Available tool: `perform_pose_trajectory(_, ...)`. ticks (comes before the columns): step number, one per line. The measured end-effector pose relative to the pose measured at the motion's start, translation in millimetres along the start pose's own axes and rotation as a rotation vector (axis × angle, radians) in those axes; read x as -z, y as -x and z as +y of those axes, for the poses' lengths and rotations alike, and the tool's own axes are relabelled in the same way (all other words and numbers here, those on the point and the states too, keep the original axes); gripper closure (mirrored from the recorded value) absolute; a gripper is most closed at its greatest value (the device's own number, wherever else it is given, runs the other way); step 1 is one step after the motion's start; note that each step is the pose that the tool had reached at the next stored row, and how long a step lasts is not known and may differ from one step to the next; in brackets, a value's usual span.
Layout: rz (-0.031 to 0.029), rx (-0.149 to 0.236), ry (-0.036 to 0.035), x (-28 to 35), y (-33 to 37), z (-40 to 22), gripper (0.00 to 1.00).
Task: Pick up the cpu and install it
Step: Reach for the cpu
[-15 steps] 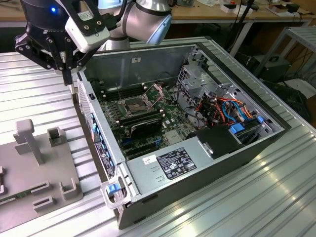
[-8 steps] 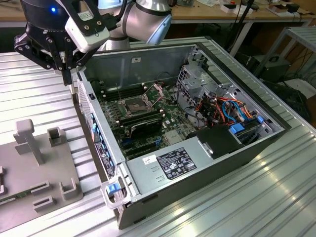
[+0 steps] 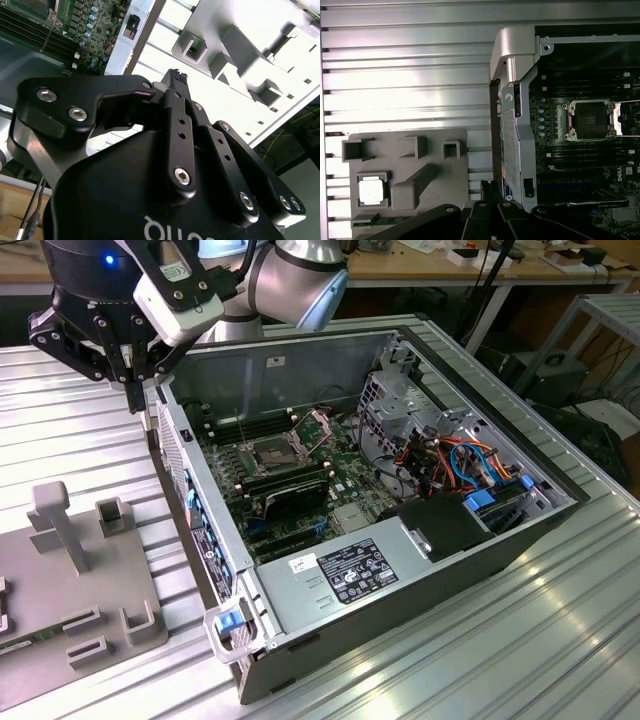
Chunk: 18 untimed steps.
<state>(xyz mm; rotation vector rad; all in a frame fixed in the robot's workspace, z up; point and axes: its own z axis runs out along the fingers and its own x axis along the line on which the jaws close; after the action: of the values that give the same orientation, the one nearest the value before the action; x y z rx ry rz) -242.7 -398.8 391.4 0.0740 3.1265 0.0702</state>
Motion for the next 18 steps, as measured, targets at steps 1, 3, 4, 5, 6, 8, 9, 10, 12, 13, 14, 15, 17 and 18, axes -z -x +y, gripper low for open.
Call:
perform_pose_trajectory(1,0.0003,0.000,0.0002,0.0,0.0,0.0,0.89)
perform_pose_trajectory(3,0.0047,0.000,0.0013,-0.5,0.1,0.0,0.89)
perform_pose_trajectory(4,0.0082,0.000,0.0011,-0.5,-0.1,0.0,0.89)
perform_pose_trajectory(5,0.0131,-0.001,0.0008,-0.7,0.0,0.0,0.89)
perform_pose_trajectory(6,0.0150,-0.001,0.0007,-0.7,-0.1,0.0,0.89)
perform_pose_trajectory(8,0.0152,-0.001,0.0006,-0.7,-0.1,0.0,0.89)
perform_pose_trajectory(9,0.0153,-0.001,0.0006,-0.7,0.0,0.0,0.89)
perform_pose_trajectory(10,0.0154,-0.001,0.0006,-0.7,0.0,0.0,0.89)
perform_pose_trajectory(12,0.0157,-0.001,0.0006,-0.7,0.0,0.0,0.89)
perform_pose_trajectory(13,0.0157,-0.001,0.0006,-0.7,-0.2,0.0,0.89)
perform_pose_trajectory(14,0.0158,-0.001,0.0006,-0.8,-0.6,0.0,0.89)
perform_pose_trajectory(15,0.0158,0.000,0.0006,-0.8,-1.9,-0.1,0.89)
perform_pose_trajectory(17,0.0156,0.001,0.0007,-1.0,-5.5,-0.3,0.89)
perform_pose_trajectory(18,0.0155,0.003,0.0007,-1.0,-7.8,-0.4,0.89)
